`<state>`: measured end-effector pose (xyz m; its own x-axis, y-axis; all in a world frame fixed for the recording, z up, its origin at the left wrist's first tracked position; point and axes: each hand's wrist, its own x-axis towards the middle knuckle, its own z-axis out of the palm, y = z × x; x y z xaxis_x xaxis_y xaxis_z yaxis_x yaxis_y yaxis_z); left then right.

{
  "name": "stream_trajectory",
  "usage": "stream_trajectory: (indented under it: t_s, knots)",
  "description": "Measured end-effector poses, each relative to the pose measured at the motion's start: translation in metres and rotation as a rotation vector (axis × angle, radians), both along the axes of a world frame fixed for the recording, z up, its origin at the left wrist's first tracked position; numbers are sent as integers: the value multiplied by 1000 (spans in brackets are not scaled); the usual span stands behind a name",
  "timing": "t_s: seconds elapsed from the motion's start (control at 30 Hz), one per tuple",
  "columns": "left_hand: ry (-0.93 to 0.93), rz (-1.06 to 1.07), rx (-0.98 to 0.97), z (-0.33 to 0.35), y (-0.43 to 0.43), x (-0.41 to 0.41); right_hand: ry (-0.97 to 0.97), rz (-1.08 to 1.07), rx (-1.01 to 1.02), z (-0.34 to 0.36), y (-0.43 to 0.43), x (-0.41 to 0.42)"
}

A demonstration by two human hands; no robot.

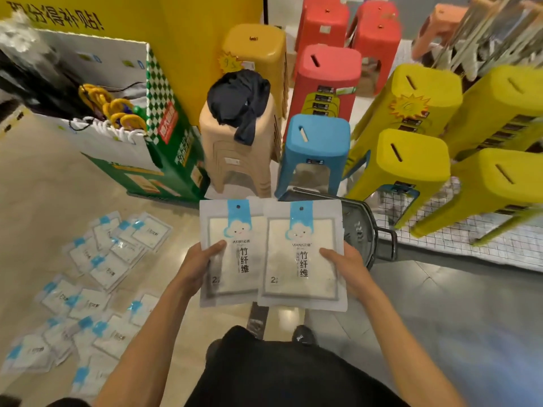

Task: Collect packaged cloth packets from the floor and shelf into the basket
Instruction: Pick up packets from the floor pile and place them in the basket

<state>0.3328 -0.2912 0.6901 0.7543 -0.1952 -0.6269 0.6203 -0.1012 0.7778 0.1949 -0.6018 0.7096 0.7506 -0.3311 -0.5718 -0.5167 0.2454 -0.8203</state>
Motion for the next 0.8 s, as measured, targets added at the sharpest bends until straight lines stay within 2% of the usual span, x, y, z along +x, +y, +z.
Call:
stream_trajectory:
  t_s: [0.27, 0.53, 0.67, 0.8]
  knots:
    - [91, -12, 30, -20, -79, 4, 89, -91, 27, -21, -80, -19]
    - [218, -105, 87, -66, -124, 47, 177, -235, 12, -51, -107, -3]
    - [235, -191, 116, -96, -142, 73, 229, -300, 56, -74, -119, 14]
    - [265, -188, 185, -122, -161, 92, 274, -383, 161, -103, -128, 36]
